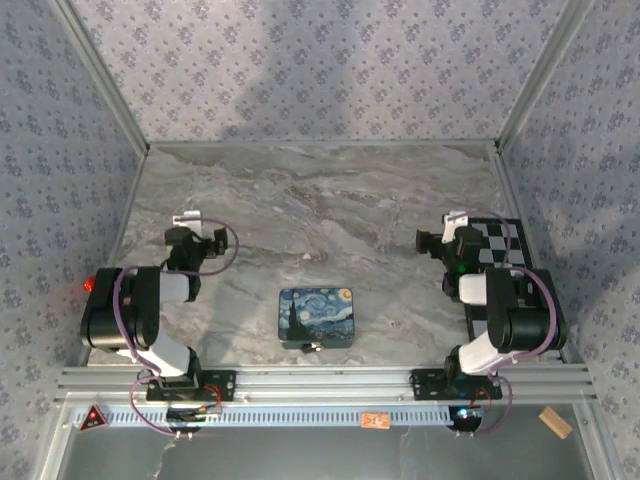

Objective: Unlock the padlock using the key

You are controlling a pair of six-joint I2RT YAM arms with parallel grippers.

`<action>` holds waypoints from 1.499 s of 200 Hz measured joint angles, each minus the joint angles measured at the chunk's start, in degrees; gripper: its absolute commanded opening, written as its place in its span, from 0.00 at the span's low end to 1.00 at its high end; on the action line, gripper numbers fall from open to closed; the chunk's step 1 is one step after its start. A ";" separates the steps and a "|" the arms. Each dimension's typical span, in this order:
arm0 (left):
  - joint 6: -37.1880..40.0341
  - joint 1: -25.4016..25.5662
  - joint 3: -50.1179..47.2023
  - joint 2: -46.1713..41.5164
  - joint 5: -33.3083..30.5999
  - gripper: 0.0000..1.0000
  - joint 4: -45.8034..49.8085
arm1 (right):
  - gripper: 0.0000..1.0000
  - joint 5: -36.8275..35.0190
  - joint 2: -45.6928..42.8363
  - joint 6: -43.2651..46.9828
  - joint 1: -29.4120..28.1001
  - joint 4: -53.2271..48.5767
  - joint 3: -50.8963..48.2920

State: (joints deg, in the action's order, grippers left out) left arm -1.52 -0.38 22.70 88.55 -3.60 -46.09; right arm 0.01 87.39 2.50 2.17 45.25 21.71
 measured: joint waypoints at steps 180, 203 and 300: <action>-0.02 0.00 0.02 0.00 0.42 1.00 0.00 | 1.00 0.83 0.00 -0.11 0.00 0.02 0.00; -0.02 -0.02 0.02 0.00 0.61 1.00 0.00 | 1.00 0.83 0.00 -0.11 0.04 0.02 0.00; -1.60 3.72 8.59 -13.66 -5.68 1.00 20.13 | 1.00 0.68 -17.79 2.51 -5.27 -13.73 2.10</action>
State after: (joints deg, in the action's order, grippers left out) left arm -3.11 3.33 31.29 74.89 -9.28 -25.96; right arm 0.69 69.60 5.02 -3.09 31.53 23.81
